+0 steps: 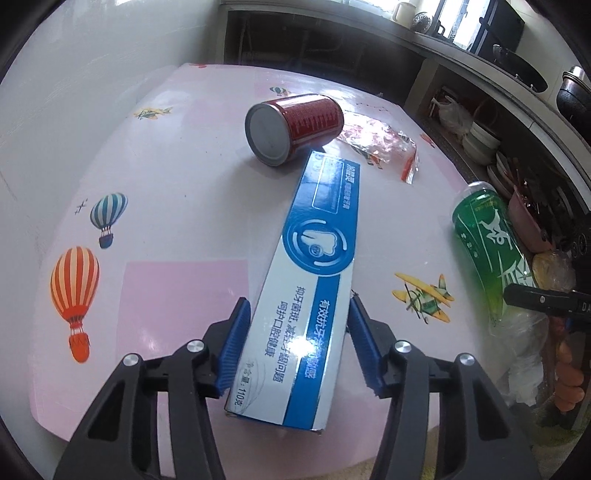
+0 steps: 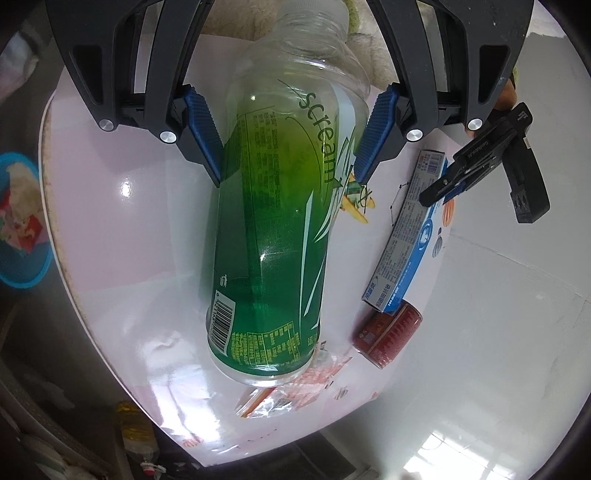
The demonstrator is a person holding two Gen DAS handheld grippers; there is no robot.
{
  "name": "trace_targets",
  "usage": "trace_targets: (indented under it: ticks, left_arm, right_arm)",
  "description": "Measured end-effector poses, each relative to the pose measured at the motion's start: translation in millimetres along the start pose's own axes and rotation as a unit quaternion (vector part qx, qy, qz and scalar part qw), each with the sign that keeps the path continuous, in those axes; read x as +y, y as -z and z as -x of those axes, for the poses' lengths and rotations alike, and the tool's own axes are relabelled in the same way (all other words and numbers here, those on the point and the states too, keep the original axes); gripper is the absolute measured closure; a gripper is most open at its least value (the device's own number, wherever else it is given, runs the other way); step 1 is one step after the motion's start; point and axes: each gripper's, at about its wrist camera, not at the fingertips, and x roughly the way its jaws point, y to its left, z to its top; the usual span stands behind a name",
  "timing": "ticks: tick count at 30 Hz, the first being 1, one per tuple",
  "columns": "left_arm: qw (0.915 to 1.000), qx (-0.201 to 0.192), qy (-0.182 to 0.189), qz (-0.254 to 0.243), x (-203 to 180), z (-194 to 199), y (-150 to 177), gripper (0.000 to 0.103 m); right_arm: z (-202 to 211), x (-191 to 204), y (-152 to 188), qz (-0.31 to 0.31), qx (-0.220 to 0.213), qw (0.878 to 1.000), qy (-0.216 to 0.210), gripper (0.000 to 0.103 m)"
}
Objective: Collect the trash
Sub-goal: 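Grasp the blue-and-white toothpaste box with the left tool while the right tool holds the bottle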
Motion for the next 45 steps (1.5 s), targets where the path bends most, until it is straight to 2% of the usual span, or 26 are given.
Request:
trace_targets:
  ticks: [4,6,9,12,16,20,21,23,25,32,38,45]
  left_arm:
    - [0.9977,0.033,0.041,0.042,-9,12,22,0.051]
    - [0.9971,0.048,0.046,0.038,-17,17,30,0.051]
    - [0.9951,0.063,0.071,0.029,-29,25,35,0.042]
    - [0.994,0.057,0.093,0.013,-39,30,27,0.038]
    - [0.9958,0.049,0.071,-0.029,-51,20,9,0.037]
    - [0.994,0.079,0.066,-0.038,-53,-8,-1,0.038]
    - [0.9938,0.086,0.059,-0.039,-52,-14,-2,0.039]
    - [0.9941,0.087,0.053,-0.037,-51,-19,-2,0.048]
    - [0.9946,0.084,0.057,-0.025,-49,-20,-2,0.051]
    - [0.9916,0.066,0.082,0.076,-38,-10,12,0.052]
    - [0.9953,0.051,0.057,0.06,-53,-5,17,0.051]
    - [0.995,0.052,0.063,0.057,-56,-8,18,0.051]
  right_arm:
    - [5,-4,1,0.0,-0.001,1.0,-0.008,0.037]
    - [10,-8,2,-0.001,0.0,1.0,-0.012,0.037]
    - [15,-12,3,0.001,0.0,1.0,-0.016,0.037]
    - [17,-13,4,0.002,-0.001,1.0,-0.018,0.037]
    - [17,-12,4,0.003,-0.002,1.0,-0.018,0.037]
    - [16,-9,3,0.011,-0.006,1.0,-0.014,0.038]
    - [16,-9,3,0.013,-0.005,1.0,-0.014,0.038]
    - [16,-8,3,0.018,-0.005,1.0,-0.01,0.038]
    - [18,-8,3,0.021,-0.003,1.0,-0.008,0.038]
    - [25,-22,3,-0.007,0.012,1.0,-0.02,0.039]
    - [28,-19,4,-0.005,0.027,1.0,-0.016,0.036]
    - [26,-12,8,0.008,0.039,0.999,0.001,0.031]
